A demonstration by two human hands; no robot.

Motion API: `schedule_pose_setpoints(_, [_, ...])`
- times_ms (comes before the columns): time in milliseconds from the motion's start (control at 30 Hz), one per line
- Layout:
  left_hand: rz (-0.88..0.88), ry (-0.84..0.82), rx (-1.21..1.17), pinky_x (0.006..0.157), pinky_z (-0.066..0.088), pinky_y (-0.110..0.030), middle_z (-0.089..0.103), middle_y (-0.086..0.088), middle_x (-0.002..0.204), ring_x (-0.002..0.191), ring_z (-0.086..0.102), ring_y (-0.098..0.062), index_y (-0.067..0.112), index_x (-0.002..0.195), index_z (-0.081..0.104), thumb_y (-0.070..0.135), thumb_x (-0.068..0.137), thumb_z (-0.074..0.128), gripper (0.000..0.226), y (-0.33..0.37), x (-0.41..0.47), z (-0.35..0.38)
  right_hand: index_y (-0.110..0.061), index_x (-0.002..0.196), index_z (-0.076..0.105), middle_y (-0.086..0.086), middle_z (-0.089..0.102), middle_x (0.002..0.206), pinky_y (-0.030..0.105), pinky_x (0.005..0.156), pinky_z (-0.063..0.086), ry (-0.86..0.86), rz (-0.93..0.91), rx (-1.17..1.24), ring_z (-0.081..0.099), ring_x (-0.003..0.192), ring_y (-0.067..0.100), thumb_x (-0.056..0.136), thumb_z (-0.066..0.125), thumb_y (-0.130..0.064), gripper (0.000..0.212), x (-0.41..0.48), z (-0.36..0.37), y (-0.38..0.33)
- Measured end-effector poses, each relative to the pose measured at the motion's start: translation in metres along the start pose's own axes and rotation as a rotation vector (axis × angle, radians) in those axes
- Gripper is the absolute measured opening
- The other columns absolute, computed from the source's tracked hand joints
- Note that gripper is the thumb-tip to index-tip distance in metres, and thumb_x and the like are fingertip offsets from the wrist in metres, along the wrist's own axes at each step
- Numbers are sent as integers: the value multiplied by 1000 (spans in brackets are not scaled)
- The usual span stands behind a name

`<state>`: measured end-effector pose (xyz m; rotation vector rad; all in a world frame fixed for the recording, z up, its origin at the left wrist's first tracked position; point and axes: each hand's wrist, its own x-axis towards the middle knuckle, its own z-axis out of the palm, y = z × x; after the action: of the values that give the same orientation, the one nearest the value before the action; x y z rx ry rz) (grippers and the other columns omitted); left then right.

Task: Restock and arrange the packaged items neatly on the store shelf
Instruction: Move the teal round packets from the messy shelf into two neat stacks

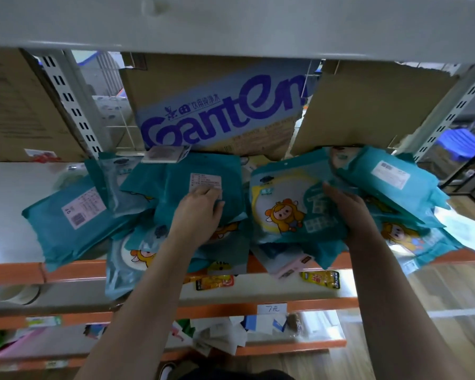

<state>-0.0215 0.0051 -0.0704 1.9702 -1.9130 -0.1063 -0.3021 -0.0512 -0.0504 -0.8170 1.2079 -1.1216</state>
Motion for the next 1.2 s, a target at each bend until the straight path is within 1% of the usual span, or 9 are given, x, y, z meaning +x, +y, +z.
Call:
schedule_pose_setpoints(100, [0,-43,108,100,37,-39,52,3,138,127,44,-22,21,130,54,38,100,40,38,-3,5,5,-8,91,67,1,73,68,25,49,54,58,-52,-174,71,60,16,90,65,-13,5,3,-9,4])
schedule_pose_setpoints(267, [-159,110,227,89,41,-41,62,-5,119,111,51,-28,16,110,66,43,97,43,38,-11,2,-1,-13,84,66,1,71,67,27,52,57,144,-67,-292,68,56,13,93,62,-25,16,11,-19,16])
schedule_pose_setpoints(367, [-230,67,241,95,42,-44,58,-11,122,119,47,-33,13,115,62,53,92,48,47,1,12,1,-13,82,66,-3,69,58,23,46,52,149,-66,-336,65,50,10,95,60,-27,20,14,-20,24])
schedule_pose_setpoints(500, [-215,4,214,95,45,-40,57,-5,124,121,49,-27,17,119,55,67,81,56,63,22,19,19,-14,80,65,5,70,69,30,60,53,166,-61,-400,66,59,17,95,59,-28,22,18,-19,27])
schedule_pose_setpoints(633, [-256,40,309,61,41,-31,63,-3,108,95,62,-24,20,109,60,55,83,64,44,22,27,20,-13,78,63,15,69,82,41,72,54,176,-76,-436,65,71,27,95,58,-28,23,19,-18,28])
schedule_pose_setpoints(767, [-222,11,319,59,40,-30,66,-6,99,84,63,-27,17,97,66,34,92,56,20,25,27,20,-12,83,63,18,69,85,45,75,56,157,-71,-419,65,72,28,96,56,-28,22,17,-18,29])
schedule_pose_setpoints(900, [-185,95,179,56,39,-29,66,-4,80,73,60,-24,13,84,65,25,95,52,20,30,20,10,-15,86,65,4,71,73,33,60,56,136,-86,-330,68,60,15,96,57,-29,19,15,-24,27])
schedule_pose_setpoints(1033, [-115,333,-32,52,38,-28,60,0,65,62,54,-19,14,75,63,29,92,60,23,44,15,-18,-15,90,64,1,71,68,26,52,55,113,-105,-270,68,57,13,98,55,-29,19,15,-25,25])
schedule_pose_setpoints(1200, [27,597,-484,51,45,-30,62,-1,57,51,57,-14,9,69,68,27,89,67,26,48,14,-65,-15,89,63,-4,70,61,20,47,52,100,-158,-186,65,52,8,99,52,-25,19,15,-16,20])
